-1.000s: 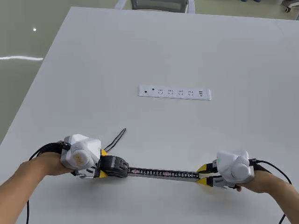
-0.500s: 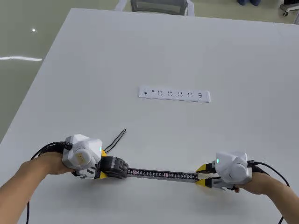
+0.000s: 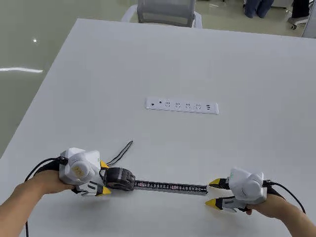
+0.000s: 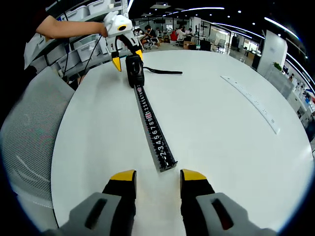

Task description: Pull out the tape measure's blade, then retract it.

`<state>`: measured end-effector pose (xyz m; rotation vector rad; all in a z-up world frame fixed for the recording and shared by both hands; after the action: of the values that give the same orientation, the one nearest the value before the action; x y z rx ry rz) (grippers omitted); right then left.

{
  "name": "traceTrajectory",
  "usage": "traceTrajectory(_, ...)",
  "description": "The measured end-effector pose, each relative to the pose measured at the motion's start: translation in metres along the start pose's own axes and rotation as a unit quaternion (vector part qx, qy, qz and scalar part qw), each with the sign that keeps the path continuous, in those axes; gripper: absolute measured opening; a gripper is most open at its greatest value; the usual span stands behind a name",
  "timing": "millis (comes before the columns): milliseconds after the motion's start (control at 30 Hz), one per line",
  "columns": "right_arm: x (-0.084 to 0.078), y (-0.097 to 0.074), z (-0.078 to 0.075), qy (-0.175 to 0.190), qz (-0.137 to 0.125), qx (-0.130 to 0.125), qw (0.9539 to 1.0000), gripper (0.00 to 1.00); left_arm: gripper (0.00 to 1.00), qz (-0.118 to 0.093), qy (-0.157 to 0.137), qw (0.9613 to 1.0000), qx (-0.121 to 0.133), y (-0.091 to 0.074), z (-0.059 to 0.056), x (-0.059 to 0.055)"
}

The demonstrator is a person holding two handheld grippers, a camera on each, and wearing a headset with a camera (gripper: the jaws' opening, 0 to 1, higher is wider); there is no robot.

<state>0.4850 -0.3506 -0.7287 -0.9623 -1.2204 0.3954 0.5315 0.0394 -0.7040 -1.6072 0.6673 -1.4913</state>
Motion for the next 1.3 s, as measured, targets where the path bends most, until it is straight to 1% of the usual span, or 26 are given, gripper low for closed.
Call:
traceTrajectory(133,-0.001,-0.008,0.007,0.011,-0.007,-0.015,0.9998,0.39,0.45,-0.007,-0.024,0.9996,0.016,-0.004,-0.006,-0.005)
traceTrajectory(267,-0.003,-0.015,0.016,0.025,-0.012,-0.032,0.9991,0.46,0.47,-0.022,-0.046,0.9982,0.033,-0.011,-0.014,-0.008)
traceTrajectory(333,-0.002,-0.019,0.02,0.031,-0.016,-0.037,0.9987,0.47,0.49,-0.025,-0.052,0.9976,0.039,-0.013,-0.017,-0.009)
traceTrajectory(400,-0.003,-0.022,0.023,0.045,-0.025,-0.046,0.9976,0.52,0.51,-0.027,-0.055,0.9968,0.052,-0.016,-0.021,-0.011)
traceTrajectory(467,-0.004,-0.025,0.029,0.052,-0.03,-0.049,0.997,0.56,0.52,-0.036,-0.066,0.9953,0.06,-0.02,-0.025,-0.014)
traceTrajectory(567,-0.006,-0.029,0.034,0.058,-0.032,-0.062,0.9959,0.58,0.55,-0.048,-0.083,0.9927,0.073,-0.024,-0.03,-0.016)
traceTrajectory(633,-0.007,-0.031,0.037,0.068,-0.038,-0.072,0.9944,0.6,0.59,-0.057,-0.097,0.9903,0.082,-0.027,-0.034,-0.018)
traceTrajectory(700,-0.006,-0.035,0.04,0.078,-0.041,-0.083,0.9927,0.64,0.61,-0.07,-0.109,0.9876,0.089,-0.029,-0.037,-0.019)
traceTrajectory(733,-0.006,-0.036,0.041,0.08,-0.043,-0.086,0.9921,0.65,0.61,-0.079,-0.118,0.9853,0.095,-0.031,-0.039,-0.018)
traceTrajectory(767,-0.006,-0.038,0.043,0.084,-0.048,-0.092,0.9911,0.66,0.62,-0.088,-0.131,0.9822,0.102,-0.032,-0.041,-0.018)
traceTrajectory(800,-0.006,-0.039,0.045,0.087,-0.05,-0.096,0.9903,0.67,0.62,-0.09,-0.134,0.9814,0.104,-0.034,-0.043,-0.018)
traceTrajectory(833,-0.005,-0.041,0.047,0.091,-0.053,-0.103,0.9892,0.68,0.64,-0.094,-0.14,0.9796,0.11,-0.035,-0.045,-0.018)
traceTrajectory(867,-0.005,-0.041,0.049,0.093,-0.054,-0.107,0.9884,0.69,0.65,-0.095,-0.142,0.9786,0.114,-0.035,-0.046,-0.019)
traceTrajectory(933,-0.006,-0.042,0.052,0.101,-0.056,-0.115,0.9866,0.72,0.68,-0.1,-0.148,0.9765,0.121,-0.038,-0.05,-0.017)
traceTrajectory(1000,-0.005,-0.044,0.056,0.108,-0.062,-0.12,0.985,0.74,0.69,-0.103,-0.153,0.9744,0.129,-0.039,-0.053,-0.017)
traceTrajectory(1033,-0.004,-0.045,0.058,0.111,-0.065,-0.127,0.9836,0.74,0.71,-0.106,-0.159,0.9723,0.134,-0.039,-0.055,-0.016)
traceTrajectory(1167,-0.004,-0.048,0.064,0.13,-0.078,-0.15,0.9771,0.78,0.76,-0.112,-0.169,0.9681,0.147,-0.042,-0.065,-0.014)
traceTrajectory(1200,-0.004,-0.048,0.065,0.131,-0.077,-0.151,0.9768,0.79,0.77,-0.115,-0.173,0.9669,0.148,-0.042,-0.067,-0.014)
traceTrajectory(1233,-0.003,-0.049,0.067,0.132,-0.078,-0.154,0.976,0.79,0.78,-0.117,-0.178,0.9654,0.151,-0.042,-0.068,-0.013)
traceTrajectory(1267,-0.002,-0.05,0.07,0.133,-0.084,-0.156,0.9752,0.79,0.79,-0.12,-0.186,0.9627,0.156,-0.044,-0.071,-0.012)
traceTrajectory(1300,-0.001,-0.051,0.072,0.135,-0.085,-0.158,0.9743,0.8,0.8,-0.121,-0.189,0.9612,0.16,-0.044,-0.073,-0.012)
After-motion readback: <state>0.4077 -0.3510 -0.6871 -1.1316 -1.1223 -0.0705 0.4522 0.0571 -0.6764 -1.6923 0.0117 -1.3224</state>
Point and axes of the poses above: the centre of the closed fingertips' face, and the gripper's own axes: y roughly forward along the fingers, z roughly to its left, x roughly out of its top, the point moved 9 cm from there along -y, roughly backward along the fingers, and after that the axes turned 2 degrees about z, right-handed, at the moved point
